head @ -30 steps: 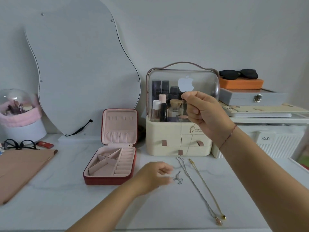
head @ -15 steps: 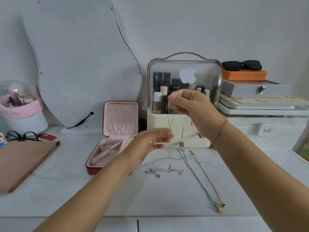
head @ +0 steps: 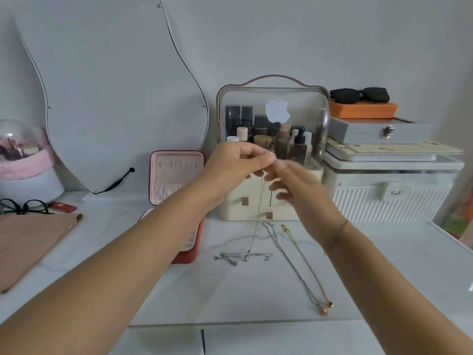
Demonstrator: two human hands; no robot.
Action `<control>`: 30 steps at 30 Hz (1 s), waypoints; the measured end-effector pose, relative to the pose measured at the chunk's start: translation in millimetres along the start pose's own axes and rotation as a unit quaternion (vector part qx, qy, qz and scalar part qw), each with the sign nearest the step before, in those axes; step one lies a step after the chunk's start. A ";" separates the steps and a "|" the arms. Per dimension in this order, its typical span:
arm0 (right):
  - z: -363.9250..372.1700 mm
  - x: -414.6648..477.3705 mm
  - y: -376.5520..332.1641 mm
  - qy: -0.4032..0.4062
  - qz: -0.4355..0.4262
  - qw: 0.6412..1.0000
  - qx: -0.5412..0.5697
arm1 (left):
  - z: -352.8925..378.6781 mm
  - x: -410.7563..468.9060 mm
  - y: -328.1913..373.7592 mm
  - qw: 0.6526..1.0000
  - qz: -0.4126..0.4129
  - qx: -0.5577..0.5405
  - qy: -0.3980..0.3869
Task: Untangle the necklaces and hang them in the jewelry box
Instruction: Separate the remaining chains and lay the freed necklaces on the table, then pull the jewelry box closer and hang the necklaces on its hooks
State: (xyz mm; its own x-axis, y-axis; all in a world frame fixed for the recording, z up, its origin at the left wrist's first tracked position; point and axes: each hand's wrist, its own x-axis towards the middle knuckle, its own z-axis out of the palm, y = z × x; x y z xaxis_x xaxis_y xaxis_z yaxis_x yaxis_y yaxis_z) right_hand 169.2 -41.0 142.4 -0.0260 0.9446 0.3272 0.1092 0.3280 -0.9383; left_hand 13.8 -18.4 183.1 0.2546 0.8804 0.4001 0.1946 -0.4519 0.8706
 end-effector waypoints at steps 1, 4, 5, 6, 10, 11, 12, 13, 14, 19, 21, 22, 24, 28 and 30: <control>1.1 -11.0 13.9 -0.025 0.009 0.999 -0.018 | 1.8 0.7 2.8 1.000 0.002 -0.017 0.000; 8.8 -39.6 59.5 -0.077 0.027 0.991 -0.107 | 6.2 2.2 9.5 0.999 0.002 -0.053 0.004; 10.2 -46.9 72.0 -0.079 0.030 0.986 -0.144 | 7.2 3.2 10.1 0.998 0.000 -0.056 0.010; 10.6 -53.6 81.7 -0.077 0.038 0.981 -0.175 | 7.9 4.4 10.3 0.998 -0.003 -0.057 0.017; 9.1 -78.5 98.4 -0.037 0.041 0.968 -0.246 | 4.6 12.3 7.1 0.996 -0.007 -0.062 0.065; 9.2 -84.7 98.6 -0.024 0.032 0.966 -0.256 | 1.5 15.0 5.1 0.995 -0.010 -0.062 0.081; 9.1 -90.2 97.6 -0.010 0.023 0.965 -0.262 | -2.2 17.2 3.3 0.993 -0.013 -0.062 0.096; 8.4 -95.4 96.9 0.004 0.015 0.963 -0.267 | -6.5 19.4 0.3 0.992 -0.016 -0.061 0.111; 7.6 -101.1 96.8 0.018 0.009 0.962 -0.273 | -10.8 20.5 -3.3 0.990 -0.021 -0.059 0.124; 2.8 -133.4 107.6 0.122 -0.050 0.937 -0.324 | -17.6 14.8 -38.1 0.988 -0.061 -0.011 0.141; 3.8 -145.8 108.9 0.151 -0.065 0.930 -0.329 | -14.3 10.0 -59.3 0.987 -0.080 0.003 0.139; 4.5 -151.3 108.4 0.159 -0.061 0.933 -0.318 | -11.7 7.6 -70.6 0.986 -0.091 0.006 0.142; 5.1 -159.6 107.9 0.163 -0.041 0.940 -0.296 | -5.0 3.0 -94.3 0.982 -0.111 0.008 0.154; 2.7 -164.8 116.6 0.208 -0.041 0.912 -0.352 | 13.9 -8.1 -129.3 0.973 -0.137 -0.002 0.186; 0.5 -164.8 122.7 0.231 -0.079 0.882 -0.403 | 21.5 -12.0 -138.7 0.970 -0.136 -0.007 0.201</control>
State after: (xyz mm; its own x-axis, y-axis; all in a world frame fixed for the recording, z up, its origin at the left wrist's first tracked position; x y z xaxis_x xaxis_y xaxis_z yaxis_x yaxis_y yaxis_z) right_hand 186.4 -156.3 -26.8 0.2836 0.7214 0.6318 0.8163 0.1642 -0.5538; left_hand 4.2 30.6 51.4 -0.1943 0.9530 0.2323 0.1888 -0.1960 0.9623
